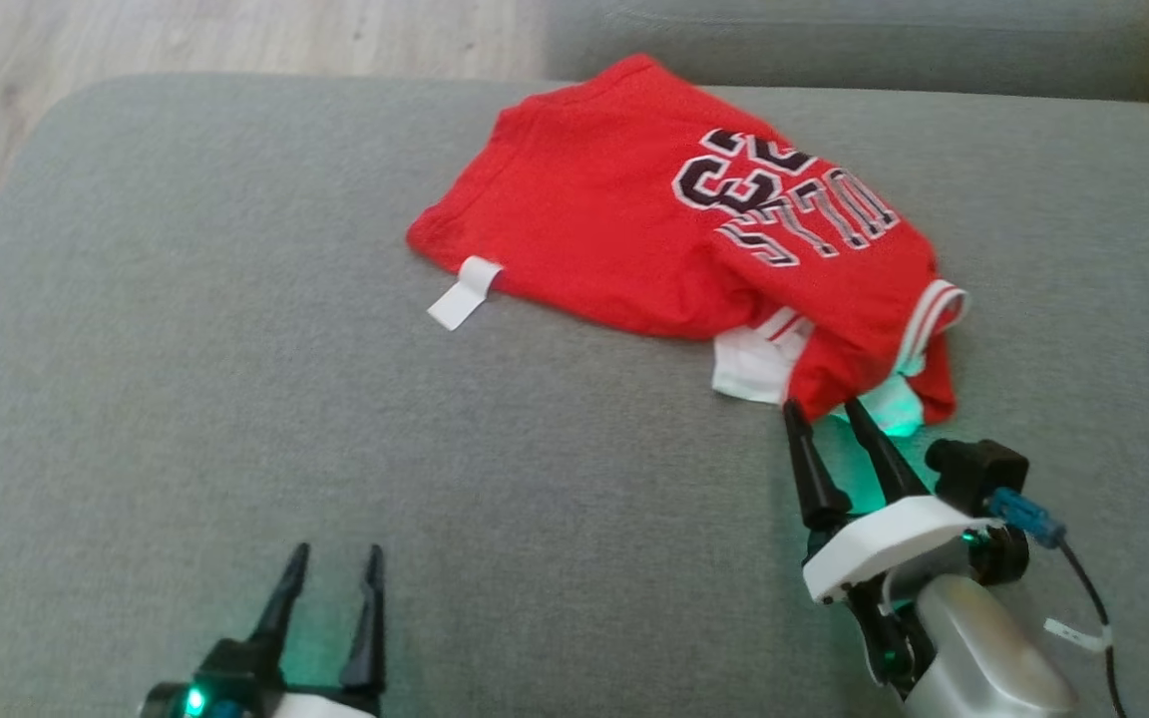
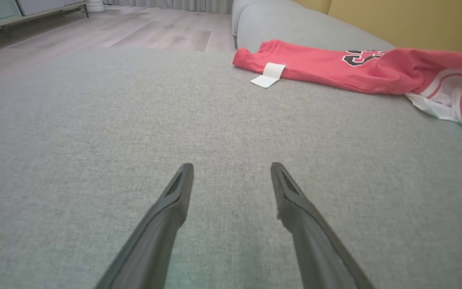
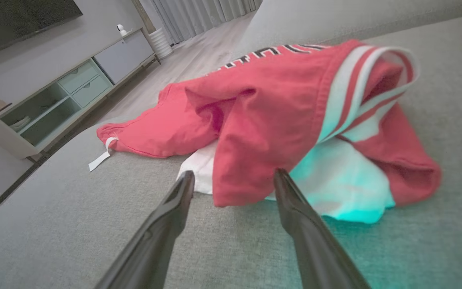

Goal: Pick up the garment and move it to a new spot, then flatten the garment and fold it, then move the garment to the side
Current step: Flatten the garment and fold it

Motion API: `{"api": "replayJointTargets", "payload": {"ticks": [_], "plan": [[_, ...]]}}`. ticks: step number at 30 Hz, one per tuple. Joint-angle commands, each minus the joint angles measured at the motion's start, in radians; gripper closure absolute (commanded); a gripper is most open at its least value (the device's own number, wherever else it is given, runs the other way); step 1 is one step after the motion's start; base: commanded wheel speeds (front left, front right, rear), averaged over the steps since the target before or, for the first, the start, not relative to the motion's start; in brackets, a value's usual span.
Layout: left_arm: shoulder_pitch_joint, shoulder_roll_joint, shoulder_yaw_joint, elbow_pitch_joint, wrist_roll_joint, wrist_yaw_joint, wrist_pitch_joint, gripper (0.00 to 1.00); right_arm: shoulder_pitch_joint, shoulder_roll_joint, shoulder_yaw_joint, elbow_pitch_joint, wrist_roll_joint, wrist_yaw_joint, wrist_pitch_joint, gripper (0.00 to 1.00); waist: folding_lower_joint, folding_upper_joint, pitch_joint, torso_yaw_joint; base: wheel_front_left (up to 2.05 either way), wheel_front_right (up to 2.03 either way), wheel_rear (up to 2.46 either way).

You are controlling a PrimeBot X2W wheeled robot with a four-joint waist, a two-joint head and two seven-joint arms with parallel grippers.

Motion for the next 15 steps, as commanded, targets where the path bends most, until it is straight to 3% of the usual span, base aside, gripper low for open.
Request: {"api": "replayJointTargets", "payload": {"ticks": [1,7,8,10,11,15], "plan": [[-0.036,-0.001,0.018,-0.015,0.013,-0.005,-0.010,0.00,-0.034,0.002,0.016,-0.008,0.021,-0.001,-0.006,0.00,-0.0001,-0.0001,0.017,0.023,0.00,0.00,0.00],[-0.042,-0.002,0.025,-0.003,0.011,-0.017,-0.010,0.00,-0.054,0.002,0.009,0.017,0.057,-0.001,-0.006,0.00,-0.0001,-0.0001,0.026,0.047,0.00,0.00,0.00],[-0.042,-0.003,0.023,0.000,0.016,-0.018,-0.010,0.00,-0.055,0.002,0.012,0.017,0.061,-0.001,-0.006,0.22,-0.0001,-0.0001,0.026,0.049,0.00,0.00,0.00],[-0.046,-0.003,0.015,0.002,0.025,-0.021,-0.010,0.00,-0.059,0.002,0.009,0.012,0.082,-0.001,-0.006,0.89,-0.0001,-0.0001,0.024,0.051,0.00,0.00,0.00],[-0.049,-0.003,0.013,0.001,0.025,-0.021,-0.010,0.00,-0.061,0.002,0.003,0.010,0.084,-0.001,-0.006,1.00,-0.0001,-0.0001,0.021,0.053,0.00,0.00,0.00],[-0.053,-0.003,0.010,0.000,0.015,-0.024,-0.010,0.00,-0.068,0.002,-0.027,-0.009,0.077,-0.001,-0.006,1.00,-0.0001,-0.0001,0.007,0.052,0.00,0.00,0.00]]}}
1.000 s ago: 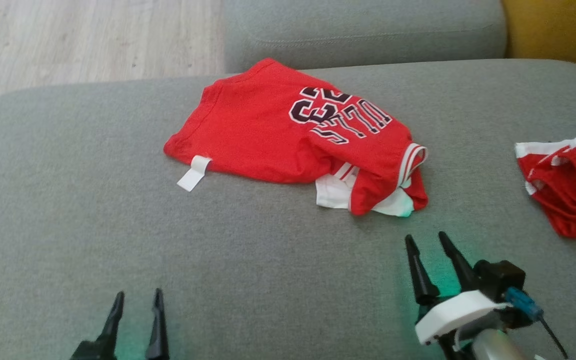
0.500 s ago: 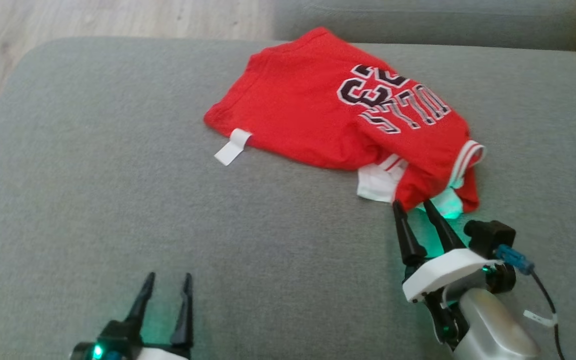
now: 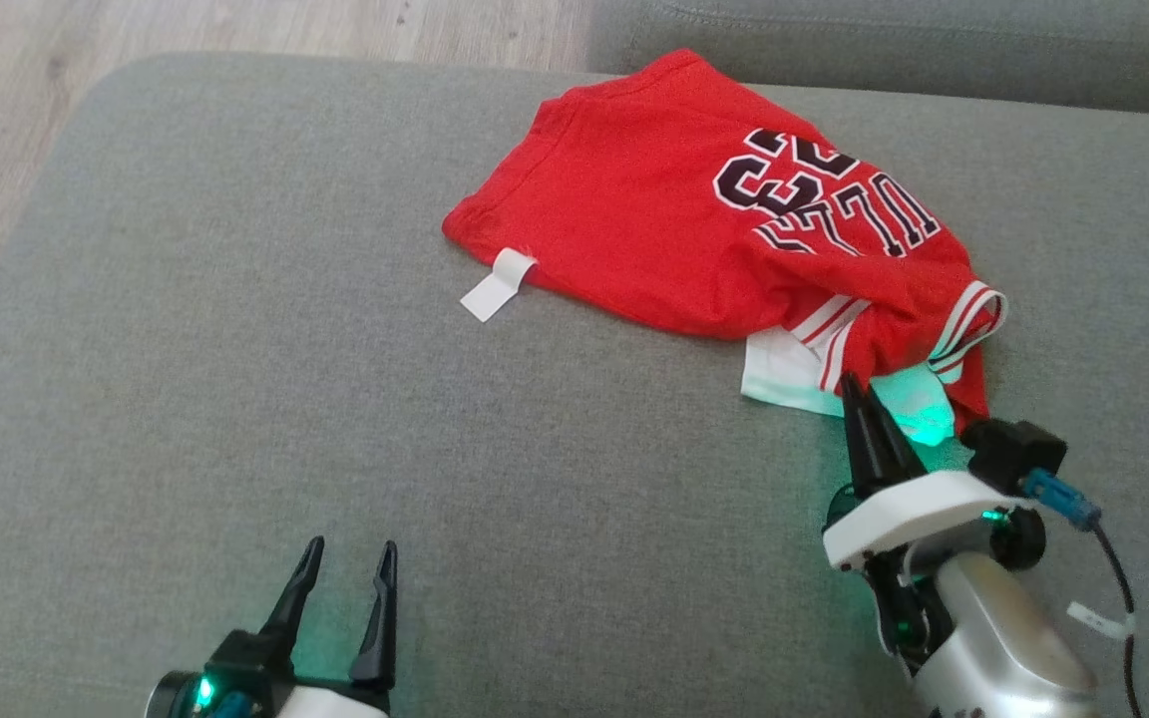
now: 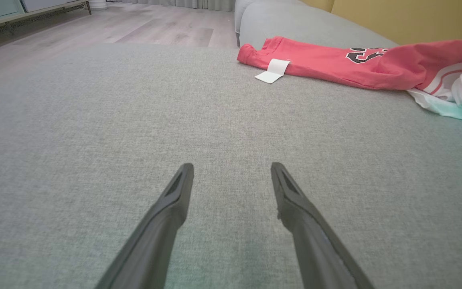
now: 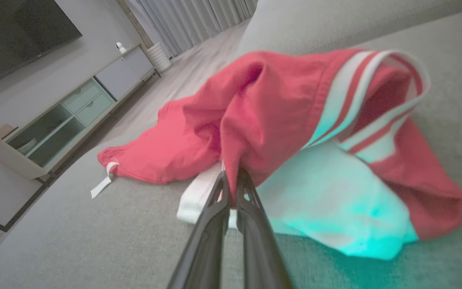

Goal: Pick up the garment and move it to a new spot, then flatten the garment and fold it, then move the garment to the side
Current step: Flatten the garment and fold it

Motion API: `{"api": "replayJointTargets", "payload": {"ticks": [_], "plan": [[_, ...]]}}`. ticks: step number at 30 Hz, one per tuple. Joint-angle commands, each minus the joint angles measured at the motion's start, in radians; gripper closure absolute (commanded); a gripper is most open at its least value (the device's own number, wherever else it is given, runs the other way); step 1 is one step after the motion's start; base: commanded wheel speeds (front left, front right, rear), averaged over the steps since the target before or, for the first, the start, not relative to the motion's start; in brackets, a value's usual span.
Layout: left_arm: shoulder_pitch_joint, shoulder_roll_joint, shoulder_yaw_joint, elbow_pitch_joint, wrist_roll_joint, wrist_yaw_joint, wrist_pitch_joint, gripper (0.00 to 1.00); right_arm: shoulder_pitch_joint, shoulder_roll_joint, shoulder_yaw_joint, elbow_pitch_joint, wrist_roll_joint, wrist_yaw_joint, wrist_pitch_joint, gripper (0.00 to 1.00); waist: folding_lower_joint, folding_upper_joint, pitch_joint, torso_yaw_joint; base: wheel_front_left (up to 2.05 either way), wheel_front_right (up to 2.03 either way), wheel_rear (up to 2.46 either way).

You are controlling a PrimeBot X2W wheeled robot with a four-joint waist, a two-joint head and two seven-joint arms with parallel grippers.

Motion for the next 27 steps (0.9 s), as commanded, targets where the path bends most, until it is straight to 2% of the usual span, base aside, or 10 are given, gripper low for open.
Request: {"api": "replayJointTargets", "payload": {"ticks": [1,6,14,20,24,27], "plan": [[-0.033,0.000,0.022,-0.023,-0.007,-0.006,-0.010,0.00,-0.035,0.002,0.012,-0.046,-0.010,-0.001,-0.006,1.00,-0.0001,0.0000,-0.010,-0.003,0.00,0.00,0.00],[-0.014,0.000,0.013,-0.024,-0.020,-0.005,-0.010,0.00,-0.039,0.002,0.032,-0.163,0.006,-0.001,-0.006,1.00,-0.0001,0.0000,-0.042,-0.010,0.00,0.00,0.00],[0.031,-0.001,0.001,-0.006,-0.017,-0.005,-0.010,0.00,-0.109,0.002,0.133,-0.368,0.079,-0.001,-0.006,1.00,-0.0001,0.0000,-0.111,-0.017,0.00,0.00,0.00],[0.055,-0.001,0.002,-0.002,-0.015,-0.006,-0.010,0.00,-0.118,0.002,0.202,-0.412,0.151,-0.001,-0.006,1.00,-0.0001,0.0000,-0.137,-0.015,0.00,0.00,0.00],[0.071,-0.001,0.005,-0.004,-0.016,-0.006,-0.010,0.00,-0.088,0.002,0.278,-0.381,0.165,-0.001,-0.006,1.00,-0.0001,0.0000,-0.148,-0.014,0.00,0.00,0.00],[0.077,-0.001,-0.002,-0.010,-0.023,-0.005,-0.010,0.00,-0.026,0.002,0.248,-0.341,0.148,-0.001,-0.006,1.00,-0.0001,0.0000,-0.147,-0.014,0.00,0.00,0.00]]}}
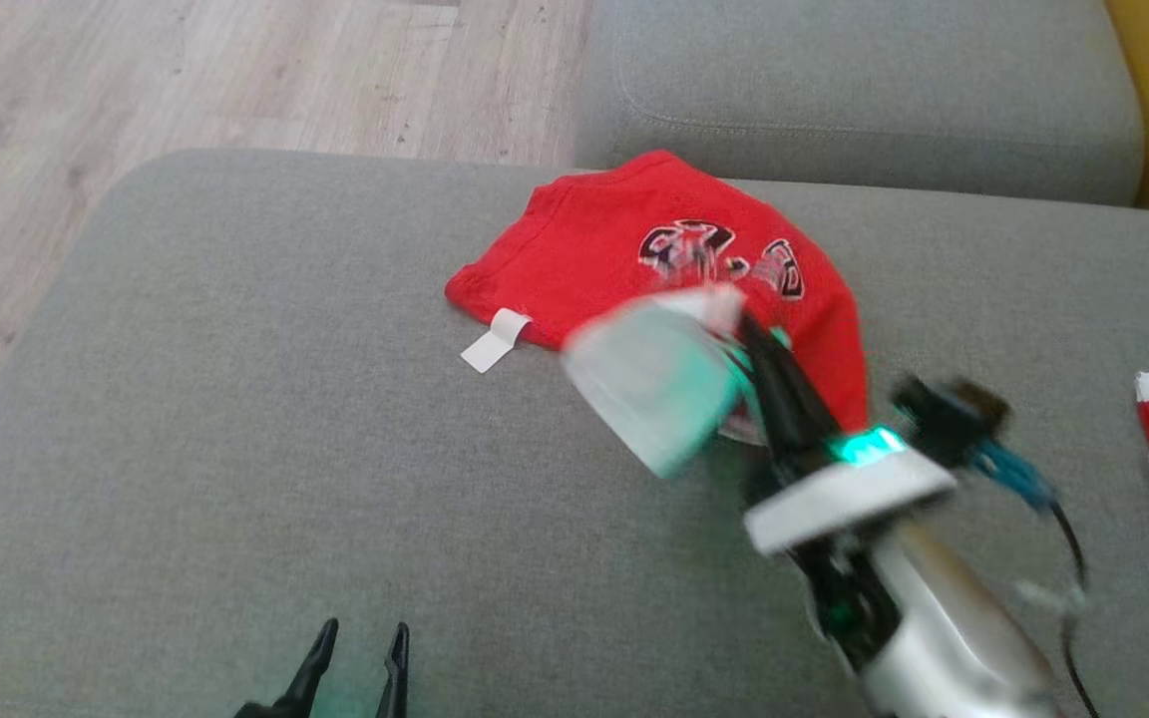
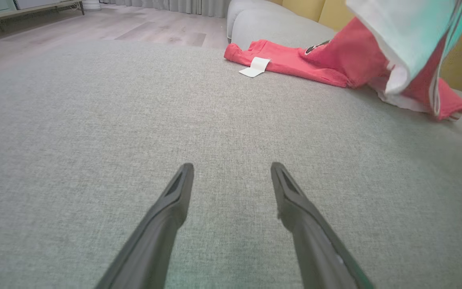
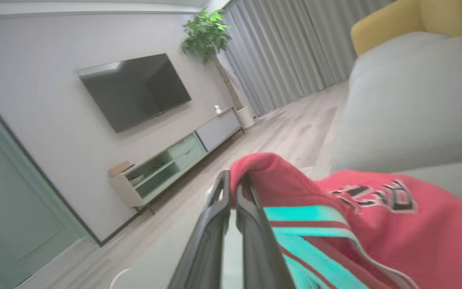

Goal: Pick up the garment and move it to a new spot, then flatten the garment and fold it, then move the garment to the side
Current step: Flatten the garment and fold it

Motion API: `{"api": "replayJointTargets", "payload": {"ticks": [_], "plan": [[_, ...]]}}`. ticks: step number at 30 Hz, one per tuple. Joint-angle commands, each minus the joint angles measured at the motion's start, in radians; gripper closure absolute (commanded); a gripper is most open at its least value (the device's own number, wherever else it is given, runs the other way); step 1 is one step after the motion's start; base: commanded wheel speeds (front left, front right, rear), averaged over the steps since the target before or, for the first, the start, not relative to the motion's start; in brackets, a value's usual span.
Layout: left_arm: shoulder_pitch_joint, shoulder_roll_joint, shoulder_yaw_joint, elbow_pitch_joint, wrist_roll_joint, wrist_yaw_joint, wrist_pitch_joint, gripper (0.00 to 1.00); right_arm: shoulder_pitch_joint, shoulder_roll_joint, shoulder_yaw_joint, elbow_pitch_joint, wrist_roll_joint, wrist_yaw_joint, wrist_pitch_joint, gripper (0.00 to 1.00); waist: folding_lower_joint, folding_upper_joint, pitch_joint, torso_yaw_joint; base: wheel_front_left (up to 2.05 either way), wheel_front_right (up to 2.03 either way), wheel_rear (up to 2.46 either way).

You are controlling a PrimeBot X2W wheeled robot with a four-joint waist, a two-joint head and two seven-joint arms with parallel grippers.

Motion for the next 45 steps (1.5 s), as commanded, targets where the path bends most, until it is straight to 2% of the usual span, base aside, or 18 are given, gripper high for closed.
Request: {"api": "replayJointTargets", "payload": {"ticks": [1,3,4,12,13,14,15,18,21,26,29,31,39,45], "plan": [[-0.021,-0.001,0.020,-0.034,-0.009,0.004,-0.010,0.00,0.030,0.004,-0.031,-0.005,-0.015,-0.001,-0.006,1.00,0.0002,-0.0001,0.005,-0.002,0.00,0.00,0.00],[-0.021,-0.001,0.018,-0.042,-0.015,0.007,-0.010,0.00,0.082,-0.001,-0.101,0.021,-0.040,-0.001,-0.006,1.00,0.0002,-0.0001,0.013,-0.009,0.00,0.00,0.00],[-0.021,-0.001,0.016,-0.047,-0.018,0.008,-0.010,0.00,0.130,-0.012,-0.183,0.042,-0.055,-0.001,-0.006,1.00,0.0002,-0.0001,0.021,-0.019,0.00,0.00,0.00],[-0.049,-0.001,0.004,-0.054,-0.014,0.007,-0.010,0.00,0.151,-0.069,-0.398,0.140,-0.161,-0.001,-0.006,1.00,0.0002,-0.0001,0.059,-0.062,0.00,0.00,0.00],[-0.054,-0.001,0.002,-0.054,-0.015,0.007,-0.010,0.00,0.139,-0.075,-0.428,0.167,-0.175,-0.001,-0.006,0.87,0.0002,-0.0001,0.064,-0.066,0.00,0.00,0.00],[-0.059,-0.001,-0.001,-0.054,-0.015,0.007,-0.010,0.00,0.123,-0.086,-0.460,0.199,-0.199,-0.001,-0.006,0.55,0.0002,-0.0001,0.068,-0.068,0.00,0.00,0.00],[-0.064,-0.001,-0.004,-0.052,-0.015,0.006,-0.010,0.00,0.106,-0.099,-0.496,0.234,-0.233,-0.001,-0.006,0.00,0.0002,-0.0001,0.073,-0.069,0.00,0.00,0.00],[-0.079,-0.001,-0.015,-0.047,-0.014,0.005,-0.010,0.00,0.047,-0.114,-0.600,0.288,-0.352,-0.001,-0.006,0.00,0.0002,-0.0001,0.085,-0.069,0.00,0.00,0.00],[-0.090,-0.001,-0.021,-0.044,-0.016,0.005,-0.010,0.00,0.016,-0.089,-0.672,0.264,-0.467,-0.001,-0.006,0.00,0.0002,-0.0001,0.093,-0.067,0.00,0.00,0.00],[-0.093,-0.001,-0.025,-0.039,-0.023,0.009,-0.010,0.00,0.060,-0.022,-0.593,0.161,-0.569,-0.001,-0.006,0.00,0.0002,-0.0001,0.092,-0.072,0.00,0.00,0.00],[-0.092,-0.001,-0.026,-0.037,-0.026,0.011,-0.010,0.00,0.117,-0.007,-0.503,0.138,-0.591,-0.001,-0.006,0.00,0.0002,-0.0001,0.092,-0.076,0.00,0.00,0.00],[-0.095,-0.001,-0.027,-0.037,-0.028,0.012,-0.010,0.00,0.154,-0.002,-0.479,0.140,-0.591,-0.001,-0.006,0.00,0.0002,-0.0001,0.092,-0.078,0.00,0.00,0.00],[-0.115,-0.001,-0.014,-0.045,-0.042,0.030,-0.010,0.00,0.232,0.003,-0.483,0.169,-0.593,-0.001,-0.006,0.00,0.0002,-0.0001,0.092,-0.085,0.00,0.00,0.00],[-0.240,-0.001,0.025,-0.032,-0.015,0.031,-0.010,0.00,0.228,0.003,-0.478,0.115,-0.585,-0.001,-0.006,0.00,0.0002,-0.0001,0.119,-0.102,0.00,0.00,0.00]]}}
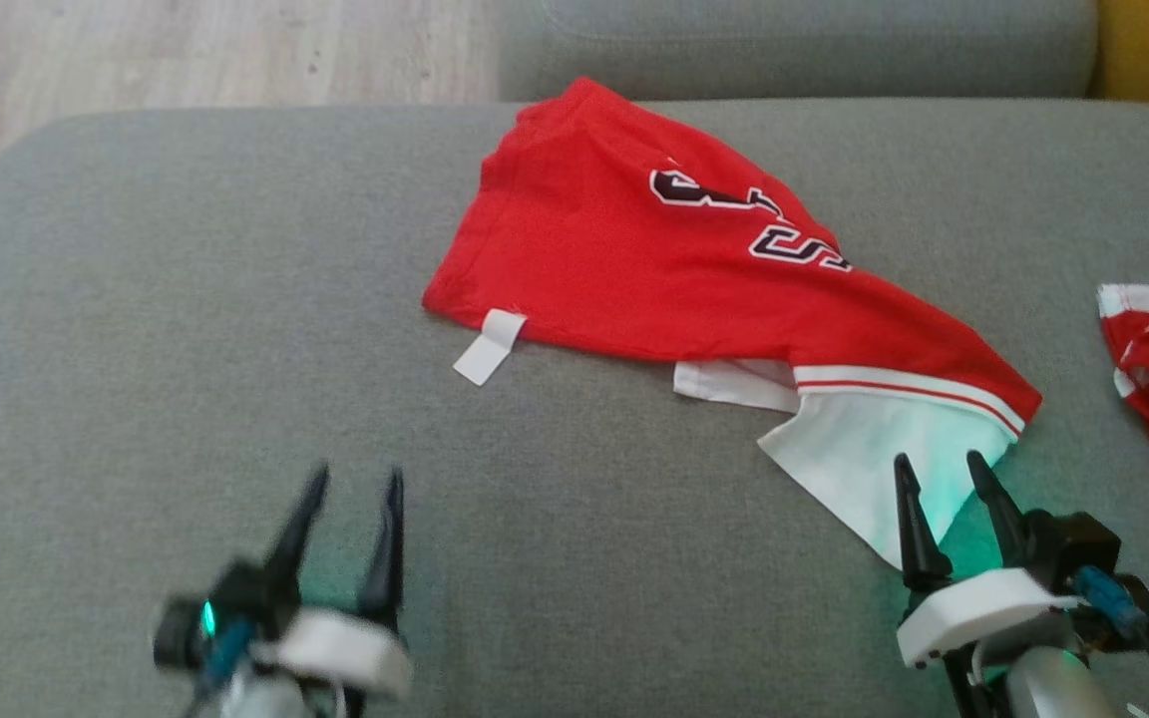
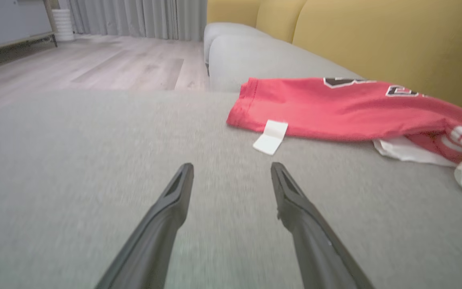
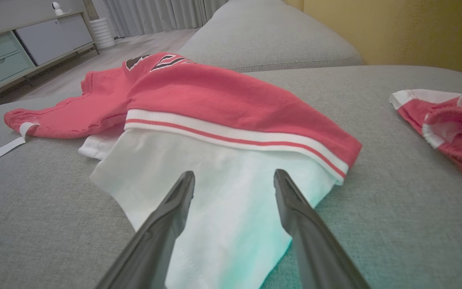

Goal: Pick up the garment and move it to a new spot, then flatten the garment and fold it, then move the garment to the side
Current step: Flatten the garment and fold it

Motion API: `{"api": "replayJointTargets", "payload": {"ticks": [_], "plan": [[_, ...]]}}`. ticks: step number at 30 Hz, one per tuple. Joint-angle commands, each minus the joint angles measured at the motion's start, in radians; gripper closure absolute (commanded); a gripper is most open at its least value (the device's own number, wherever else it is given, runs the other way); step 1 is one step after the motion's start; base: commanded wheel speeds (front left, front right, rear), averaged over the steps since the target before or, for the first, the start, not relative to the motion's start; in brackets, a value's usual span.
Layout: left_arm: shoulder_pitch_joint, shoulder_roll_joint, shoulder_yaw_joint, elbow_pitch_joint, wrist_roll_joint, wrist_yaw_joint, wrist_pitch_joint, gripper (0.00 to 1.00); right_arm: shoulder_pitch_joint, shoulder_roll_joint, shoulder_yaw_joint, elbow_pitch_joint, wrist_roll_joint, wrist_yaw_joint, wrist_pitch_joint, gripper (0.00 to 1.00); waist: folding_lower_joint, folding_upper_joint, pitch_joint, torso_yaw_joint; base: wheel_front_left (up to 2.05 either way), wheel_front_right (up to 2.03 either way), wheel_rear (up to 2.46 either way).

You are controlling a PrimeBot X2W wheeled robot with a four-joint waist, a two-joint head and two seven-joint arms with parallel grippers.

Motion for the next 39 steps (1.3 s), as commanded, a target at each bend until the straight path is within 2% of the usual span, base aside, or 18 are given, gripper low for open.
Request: {"api": "replayJointTargets", "payload": {"ticks": [1,8,16,26,28,34,39], "plan": [[-0.094,-0.001,0.047,-0.020,0.015,0.003,-0.010,0.00,-0.034,-0.002,0.032,-0.043,0.000,-0.001,-0.006,0.00,0.0000,0.0000,0.019,-0.012,0.00,0.00,0.00],[-0.306,0.008,0.064,0.095,0.049,-0.010,-0.010,0.00,-0.084,-0.002,0.073,-0.099,0.016,-0.001,-0.006,0.00,0.0000,0.0000,0.082,-0.060,0.00,0.00,0.00],[-0.558,0.044,0.088,0.342,0.026,-0.023,-0.010,0.00,-0.127,-0.002,0.102,-0.155,0.033,-0.001,-0.006,0.00,0.0000,0.0000,0.174,-0.150,0.00,0.00,0.00],[-0.669,0.081,0.079,0.622,-0.004,-0.031,-0.007,0.00,-0.126,-0.002,0.069,-0.185,0.040,-0.001,-0.006,0.00,0.0000,0.0000,0.208,-0.210,0.00,0.00,0.00],[-0.680,0.081,0.069,0.657,-0.005,-0.032,-0.008,1.00,-0.125,-0.002,0.062,-0.186,0.044,-0.001,-0.006,0.00,0.0000,0.0000,0.202,-0.209,0.00,0.00,0.00],[-0.640,0.082,0.085,0.620,-0.019,-0.011,-0.009,1.00,-0.106,-0.002,0.049,-0.173,0.049,-0.001,-0.006,0.00,0.0000,0.0000,0.150,-0.179,0.00,0.00,0.00],[-0.501,0.084,0.127,0.498,-0.023,0.048,-0.009,1.00,-0.070,-0.002,0.058,-0.145,0.063,-0.001,-0.006,0.00,0.0000,0.0000,0.077,-0.130,0.00,0.00,0.00]]}}
